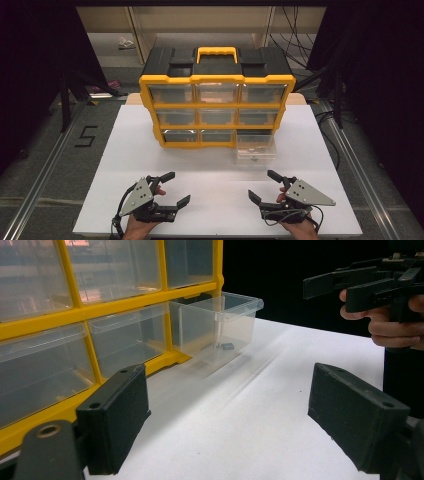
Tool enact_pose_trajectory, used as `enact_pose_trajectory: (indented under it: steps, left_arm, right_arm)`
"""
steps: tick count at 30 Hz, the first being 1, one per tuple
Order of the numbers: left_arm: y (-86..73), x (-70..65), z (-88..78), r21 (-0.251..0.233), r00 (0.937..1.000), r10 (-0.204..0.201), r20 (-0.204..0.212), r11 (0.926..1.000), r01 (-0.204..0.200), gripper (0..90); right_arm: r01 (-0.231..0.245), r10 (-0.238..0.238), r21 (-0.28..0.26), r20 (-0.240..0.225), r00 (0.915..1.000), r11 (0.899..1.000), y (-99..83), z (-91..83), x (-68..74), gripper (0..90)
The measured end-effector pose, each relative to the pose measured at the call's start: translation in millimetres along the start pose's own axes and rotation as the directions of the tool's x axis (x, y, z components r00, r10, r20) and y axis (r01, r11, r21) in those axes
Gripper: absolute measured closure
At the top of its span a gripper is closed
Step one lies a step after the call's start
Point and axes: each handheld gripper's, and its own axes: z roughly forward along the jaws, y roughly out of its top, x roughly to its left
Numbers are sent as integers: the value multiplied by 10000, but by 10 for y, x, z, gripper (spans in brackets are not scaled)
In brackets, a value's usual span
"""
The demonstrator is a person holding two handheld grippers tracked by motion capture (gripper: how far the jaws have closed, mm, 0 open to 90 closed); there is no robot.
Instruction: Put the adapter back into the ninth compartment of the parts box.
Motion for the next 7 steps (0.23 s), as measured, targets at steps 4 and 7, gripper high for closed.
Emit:
enact_pose_trajectory:
  steps: [4,7]
  left_arm:
    - [0,4,6,12,10000,7,11,10000,-7,162]
    - [-1,5,12,10,10000,-5,20,10000,5,162]
  right_arm:
    - [-30,29,-26,-3,10000,10000,-3,2,-5,149]
    - [-28,28,-14,3,10000,10000,-4,2,-10,150]
